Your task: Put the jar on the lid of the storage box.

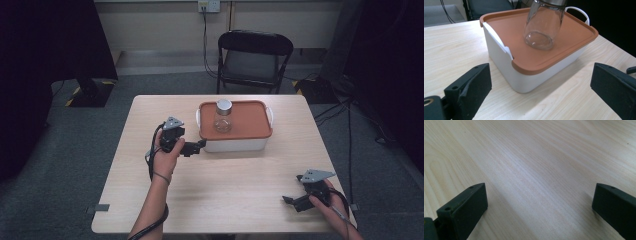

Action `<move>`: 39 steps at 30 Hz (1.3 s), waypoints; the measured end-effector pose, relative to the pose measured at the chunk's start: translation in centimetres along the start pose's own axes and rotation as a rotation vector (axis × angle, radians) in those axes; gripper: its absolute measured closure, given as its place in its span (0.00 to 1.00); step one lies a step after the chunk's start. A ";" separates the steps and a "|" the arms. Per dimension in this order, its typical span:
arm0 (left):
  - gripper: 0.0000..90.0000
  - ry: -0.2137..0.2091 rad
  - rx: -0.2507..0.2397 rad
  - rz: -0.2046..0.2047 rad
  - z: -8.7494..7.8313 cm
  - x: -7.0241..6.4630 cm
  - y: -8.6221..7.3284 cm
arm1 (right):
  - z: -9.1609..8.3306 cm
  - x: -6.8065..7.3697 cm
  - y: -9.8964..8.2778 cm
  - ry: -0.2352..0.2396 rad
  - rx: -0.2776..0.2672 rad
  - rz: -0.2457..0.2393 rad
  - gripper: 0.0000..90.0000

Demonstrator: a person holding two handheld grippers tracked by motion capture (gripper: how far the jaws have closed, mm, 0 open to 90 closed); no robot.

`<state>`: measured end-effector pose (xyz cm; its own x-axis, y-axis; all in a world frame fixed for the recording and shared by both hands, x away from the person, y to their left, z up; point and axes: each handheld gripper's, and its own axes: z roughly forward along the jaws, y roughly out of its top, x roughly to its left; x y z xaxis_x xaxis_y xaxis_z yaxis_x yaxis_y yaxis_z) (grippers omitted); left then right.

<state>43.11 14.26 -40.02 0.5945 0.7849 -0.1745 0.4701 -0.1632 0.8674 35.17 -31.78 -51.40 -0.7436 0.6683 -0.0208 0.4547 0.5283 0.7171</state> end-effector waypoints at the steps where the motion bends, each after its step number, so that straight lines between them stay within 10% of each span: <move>1: 0.04 0.001 -0.001 0.000 -0.1 0.0 0.0 | 0.0 0.0 0.0 0.000 0.000 0.000 0.00; 39: 0.04 0.004 0.012 -0.005 -1.4 0.6 -2.3 | 0.0 0.0 0.0 0.000 0.000 0.000 0.00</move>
<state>41.48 15.92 -41.49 0.5893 0.7882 -0.1773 0.4812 -0.1662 0.8607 35.17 -31.78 -51.40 -0.7436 0.6683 -0.0211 0.4546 0.5285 0.7170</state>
